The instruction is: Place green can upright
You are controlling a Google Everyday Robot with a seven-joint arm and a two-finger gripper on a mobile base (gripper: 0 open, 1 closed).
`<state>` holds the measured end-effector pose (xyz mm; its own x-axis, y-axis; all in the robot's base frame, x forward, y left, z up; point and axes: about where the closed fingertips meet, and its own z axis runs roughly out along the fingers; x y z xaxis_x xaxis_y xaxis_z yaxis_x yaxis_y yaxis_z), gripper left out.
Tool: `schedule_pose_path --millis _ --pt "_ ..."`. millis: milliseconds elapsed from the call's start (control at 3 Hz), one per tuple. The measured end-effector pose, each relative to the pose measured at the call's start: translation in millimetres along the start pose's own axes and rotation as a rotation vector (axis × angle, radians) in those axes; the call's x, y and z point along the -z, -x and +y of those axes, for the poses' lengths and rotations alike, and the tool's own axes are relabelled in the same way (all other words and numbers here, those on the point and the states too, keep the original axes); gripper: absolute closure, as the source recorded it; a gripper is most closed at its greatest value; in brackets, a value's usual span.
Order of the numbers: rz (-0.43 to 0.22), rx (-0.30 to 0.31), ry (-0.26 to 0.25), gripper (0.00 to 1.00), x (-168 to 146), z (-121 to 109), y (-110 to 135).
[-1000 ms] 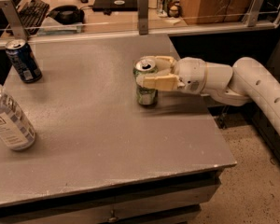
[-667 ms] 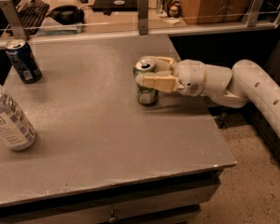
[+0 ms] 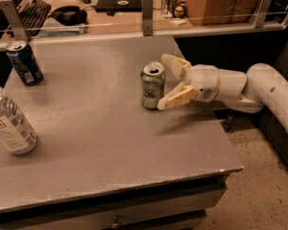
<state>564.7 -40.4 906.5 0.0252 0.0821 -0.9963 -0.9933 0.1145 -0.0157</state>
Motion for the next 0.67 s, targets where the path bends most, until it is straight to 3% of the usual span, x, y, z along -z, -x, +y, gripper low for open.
schedule_pose_path --millis 333,667 --pt "0.093 0.045 -0.061 0.0 57.2 -13.6 6.9" --pt "0.084 0.041 -0.052 0.0 49.2 -11.8 7.2"
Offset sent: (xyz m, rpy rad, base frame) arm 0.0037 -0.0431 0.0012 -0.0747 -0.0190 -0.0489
